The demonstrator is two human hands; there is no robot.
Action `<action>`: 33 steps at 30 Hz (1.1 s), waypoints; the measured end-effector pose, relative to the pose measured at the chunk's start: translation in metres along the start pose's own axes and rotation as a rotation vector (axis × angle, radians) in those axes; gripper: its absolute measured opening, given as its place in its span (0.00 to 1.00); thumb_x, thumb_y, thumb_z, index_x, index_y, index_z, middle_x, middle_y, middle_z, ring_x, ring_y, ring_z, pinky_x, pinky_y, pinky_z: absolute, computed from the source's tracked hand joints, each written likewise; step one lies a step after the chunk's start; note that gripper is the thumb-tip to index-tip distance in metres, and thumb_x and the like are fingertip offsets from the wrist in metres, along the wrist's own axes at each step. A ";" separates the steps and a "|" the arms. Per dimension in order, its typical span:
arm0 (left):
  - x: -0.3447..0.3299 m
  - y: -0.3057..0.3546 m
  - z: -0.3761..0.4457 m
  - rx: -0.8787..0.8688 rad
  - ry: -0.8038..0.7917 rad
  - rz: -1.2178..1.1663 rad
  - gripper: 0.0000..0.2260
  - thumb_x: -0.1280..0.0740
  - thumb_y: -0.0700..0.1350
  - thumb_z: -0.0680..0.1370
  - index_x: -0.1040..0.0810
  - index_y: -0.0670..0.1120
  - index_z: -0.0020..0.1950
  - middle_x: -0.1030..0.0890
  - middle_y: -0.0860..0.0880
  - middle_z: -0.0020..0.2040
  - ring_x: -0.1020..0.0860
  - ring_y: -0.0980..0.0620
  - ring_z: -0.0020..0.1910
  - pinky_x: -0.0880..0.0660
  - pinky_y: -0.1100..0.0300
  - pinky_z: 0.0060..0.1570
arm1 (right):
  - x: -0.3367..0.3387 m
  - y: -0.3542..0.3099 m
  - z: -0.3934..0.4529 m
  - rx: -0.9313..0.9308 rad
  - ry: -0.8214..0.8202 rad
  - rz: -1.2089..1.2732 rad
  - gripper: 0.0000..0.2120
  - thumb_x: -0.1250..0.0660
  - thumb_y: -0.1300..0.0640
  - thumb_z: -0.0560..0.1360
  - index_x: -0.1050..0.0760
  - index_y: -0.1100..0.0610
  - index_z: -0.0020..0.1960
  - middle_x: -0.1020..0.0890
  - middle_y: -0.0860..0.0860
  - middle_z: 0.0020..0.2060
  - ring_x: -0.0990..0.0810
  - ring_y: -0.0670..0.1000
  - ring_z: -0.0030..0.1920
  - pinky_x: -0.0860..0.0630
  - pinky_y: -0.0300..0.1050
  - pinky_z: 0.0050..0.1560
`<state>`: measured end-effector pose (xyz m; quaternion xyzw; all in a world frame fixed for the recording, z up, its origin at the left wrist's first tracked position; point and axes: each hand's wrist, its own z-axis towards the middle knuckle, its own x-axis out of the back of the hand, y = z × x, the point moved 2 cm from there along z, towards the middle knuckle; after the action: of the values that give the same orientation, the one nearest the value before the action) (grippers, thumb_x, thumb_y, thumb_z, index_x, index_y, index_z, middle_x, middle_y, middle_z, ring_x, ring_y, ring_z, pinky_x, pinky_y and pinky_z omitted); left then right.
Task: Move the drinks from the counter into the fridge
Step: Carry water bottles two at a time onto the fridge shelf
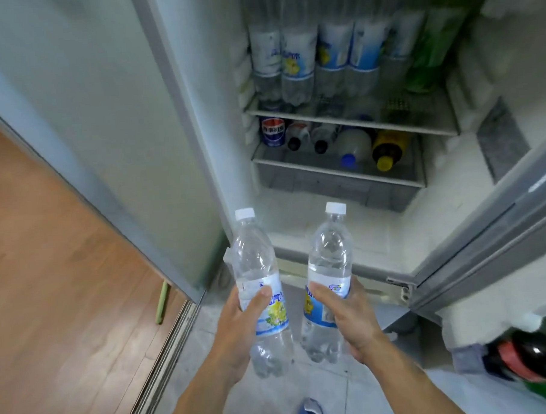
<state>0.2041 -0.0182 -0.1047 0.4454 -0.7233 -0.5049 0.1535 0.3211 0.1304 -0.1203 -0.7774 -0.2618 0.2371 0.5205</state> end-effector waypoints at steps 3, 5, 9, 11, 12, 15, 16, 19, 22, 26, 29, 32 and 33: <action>-0.016 0.018 0.024 -0.003 -0.062 0.023 0.25 0.24 0.55 0.66 0.21 0.52 0.61 0.14 0.44 0.52 0.15 0.43 0.50 0.19 0.54 0.42 | 0.008 -0.014 0.017 0.028 0.042 -0.003 0.19 0.24 0.40 0.57 0.19 0.39 0.47 0.13 0.47 0.42 0.14 0.46 0.42 0.22 0.35 0.37; -0.024 0.029 0.038 0.001 -0.088 0.035 0.28 0.24 0.58 0.61 0.20 0.52 0.60 0.14 0.44 0.51 0.15 0.44 0.49 0.19 0.54 0.41 | 0.013 -0.022 0.026 0.046 0.078 0.005 0.18 0.24 0.41 0.57 0.20 0.38 0.46 0.13 0.46 0.43 0.14 0.46 0.42 0.22 0.35 0.37; -0.037 0.056 0.071 -0.032 -0.148 0.067 0.22 0.22 0.58 0.60 0.17 0.57 0.53 0.14 0.44 0.50 0.14 0.44 0.47 0.19 0.53 0.40 | 0.018 -0.041 0.046 0.095 0.157 0.028 0.19 0.25 0.40 0.57 0.21 0.38 0.48 0.13 0.47 0.44 0.14 0.48 0.44 0.20 0.37 0.39; -0.045 0.073 0.090 -0.057 -0.165 0.079 0.22 0.22 0.58 0.60 0.17 0.57 0.53 0.14 0.44 0.50 0.14 0.45 0.46 0.19 0.53 0.39 | 0.018 -0.057 0.058 0.136 0.201 0.044 0.20 0.26 0.41 0.57 0.20 0.39 0.48 0.13 0.47 0.44 0.14 0.50 0.46 0.19 0.41 0.42; -0.050 0.083 0.099 -0.075 -0.173 0.089 0.22 0.22 0.58 0.60 0.17 0.56 0.53 0.14 0.44 0.51 0.14 0.45 0.47 0.19 0.53 0.39 | 0.018 -0.068 0.064 0.164 0.224 0.053 0.20 0.26 0.42 0.57 0.20 0.40 0.49 0.13 0.48 0.44 0.14 0.50 0.46 0.19 0.42 0.43; -0.073 0.121 0.125 -0.155 -0.227 0.127 0.21 0.23 0.60 0.60 0.17 0.59 0.51 0.13 0.47 0.50 0.14 0.46 0.49 0.18 0.48 0.48 | 0.016 -0.107 0.082 0.257 0.307 0.088 0.26 0.24 0.43 0.56 0.19 0.50 0.52 0.13 0.49 0.43 0.13 0.50 0.44 0.19 0.43 0.41; -0.083 0.135 0.132 -0.185 -0.242 0.140 0.19 0.23 0.60 0.60 0.17 0.60 0.50 0.13 0.49 0.50 0.14 0.48 0.50 0.19 0.49 0.49 | 0.015 -0.122 0.088 0.288 0.321 0.094 0.27 0.24 0.44 0.56 0.19 0.52 0.53 0.13 0.49 0.43 0.13 0.49 0.44 0.19 0.42 0.40; -0.116 0.179 0.155 -0.318 -0.267 0.183 0.22 0.24 0.62 0.59 0.18 0.57 0.50 0.13 0.54 0.48 0.15 0.54 0.49 0.20 0.55 0.49 | 0.018 -0.173 0.112 0.403 0.400 0.098 0.27 0.22 0.45 0.58 0.19 0.54 0.55 0.13 0.49 0.45 0.13 0.49 0.46 0.18 0.42 0.43; -0.148 0.216 0.174 -0.439 -0.305 0.201 0.30 0.24 0.63 0.59 0.21 0.55 0.58 0.14 0.54 0.53 0.16 0.54 0.52 0.20 0.53 0.54 | 0.025 -0.221 0.134 0.528 0.544 0.114 0.23 0.23 0.45 0.58 0.19 0.52 0.50 0.13 0.43 0.40 0.14 0.42 0.42 0.20 0.36 0.38; -0.189 0.250 0.198 -0.569 -0.360 0.227 0.27 0.23 0.53 0.69 0.25 0.50 0.65 0.17 0.51 0.60 0.18 0.53 0.58 0.21 0.49 0.60 | 0.039 -0.268 0.161 0.690 0.696 0.030 0.25 0.25 0.43 0.62 0.21 0.50 0.56 0.14 0.40 0.47 0.16 0.38 0.47 0.22 0.30 0.42; -0.208 0.264 0.215 -0.662 -0.321 0.257 0.23 0.24 0.49 0.72 0.26 0.50 0.65 0.18 0.57 0.56 0.19 0.61 0.53 0.21 0.61 0.56 | 0.051 -0.281 0.183 0.670 0.750 -0.035 0.35 0.24 0.40 0.61 0.25 0.50 0.66 0.17 0.42 0.54 0.18 0.37 0.52 0.23 0.30 0.48; -0.216 0.266 0.231 -0.750 -0.315 0.318 0.25 0.24 0.46 0.73 0.29 0.49 0.68 0.21 0.54 0.59 0.21 0.59 0.56 0.24 0.67 0.55 | 0.063 -0.283 0.203 0.662 0.717 -0.061 0.33 0.22 0.45 0.66 0.27 0.52 0.67 0.18 0.45 0.56 0.19 0.39 0.53 0.24 0.29 0.48; -0.217 0.266 0.237 -0.765 -0.312 0.317 0.25 0.25 0.44 0.74 0.30 0.48 0.68 0.21 0.53 0.60 0.22 0.57 0.58 0.24 0.67 0.56 | 0.066 -0.283 0.208 0.656 0.705 -0.050 0.32 0.22 0.47 0.67 0.28 0.52 0.68 0.18 0.45 0.57 0.19 0.39 0.53 0.24 0.29 0.48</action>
<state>0.0357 0.3206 0.0705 0.1586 -0.5583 -0.7677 0.2716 0.1915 0.4072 0.0655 -0.5988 0.0007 0.0165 0.8007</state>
